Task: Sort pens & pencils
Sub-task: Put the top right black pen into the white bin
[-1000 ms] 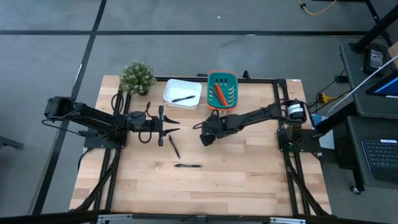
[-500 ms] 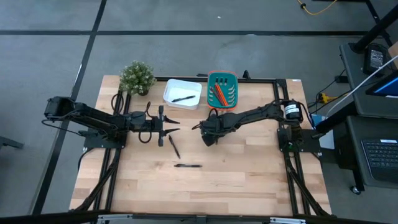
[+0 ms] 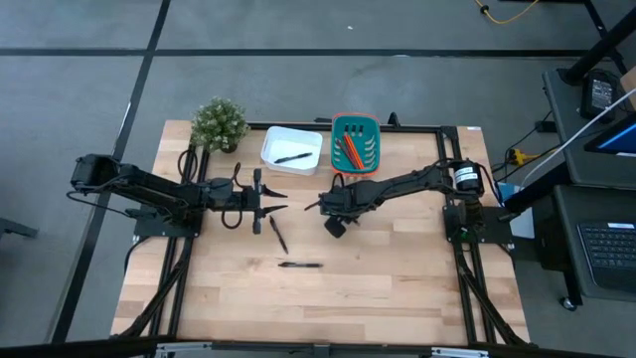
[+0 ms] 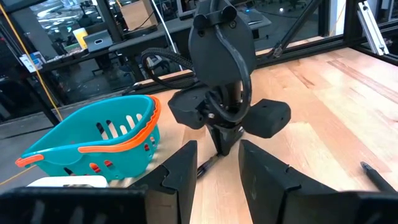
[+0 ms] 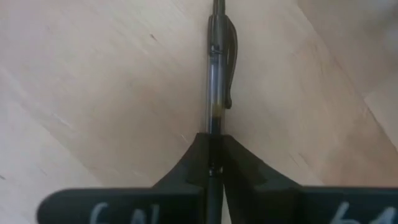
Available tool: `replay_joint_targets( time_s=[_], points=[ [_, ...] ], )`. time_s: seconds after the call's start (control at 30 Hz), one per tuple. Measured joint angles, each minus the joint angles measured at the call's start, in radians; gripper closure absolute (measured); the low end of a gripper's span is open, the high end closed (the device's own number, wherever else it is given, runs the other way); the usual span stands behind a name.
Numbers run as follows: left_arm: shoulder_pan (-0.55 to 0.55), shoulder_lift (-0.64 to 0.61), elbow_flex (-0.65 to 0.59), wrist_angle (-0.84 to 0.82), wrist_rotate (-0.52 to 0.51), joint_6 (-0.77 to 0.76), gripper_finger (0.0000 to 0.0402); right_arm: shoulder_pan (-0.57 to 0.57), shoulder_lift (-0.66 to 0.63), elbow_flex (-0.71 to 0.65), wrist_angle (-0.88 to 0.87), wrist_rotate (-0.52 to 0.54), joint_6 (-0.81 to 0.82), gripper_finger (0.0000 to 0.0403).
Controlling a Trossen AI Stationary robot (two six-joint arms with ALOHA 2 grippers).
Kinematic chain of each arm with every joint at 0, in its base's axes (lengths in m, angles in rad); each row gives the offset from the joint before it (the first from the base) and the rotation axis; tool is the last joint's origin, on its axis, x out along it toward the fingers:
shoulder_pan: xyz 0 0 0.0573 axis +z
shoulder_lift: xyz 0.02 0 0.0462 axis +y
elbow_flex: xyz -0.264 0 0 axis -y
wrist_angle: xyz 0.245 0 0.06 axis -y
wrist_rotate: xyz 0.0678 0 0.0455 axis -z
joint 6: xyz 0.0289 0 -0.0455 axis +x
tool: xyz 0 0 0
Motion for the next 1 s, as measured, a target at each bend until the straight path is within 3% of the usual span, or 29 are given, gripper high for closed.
replay_joint_targets(
  time_s=[0.3, 0.5, 1.0],
  points=[
    [0.0, 0.0, 0.0, 0.0, 0.0, -0.011, 0.0289, 0.002, -0.019, -0.006, 0.039, -0.008, -0.106, 0.0378],
    [0.0, 0.0, 0.0, -0.001, 0.0, -0.013, 0.0289, 0.01, -0.099, -0.007, 0.107, -0.032, -0.18, 0.0378],
    [0.001, 0.0, 0.0, 0.0, 0.0, -0.02, 0.0289, 0.107, -0.274, -0.005, 0.196, 0.211, -0.289, 0.0378]
  ],
)
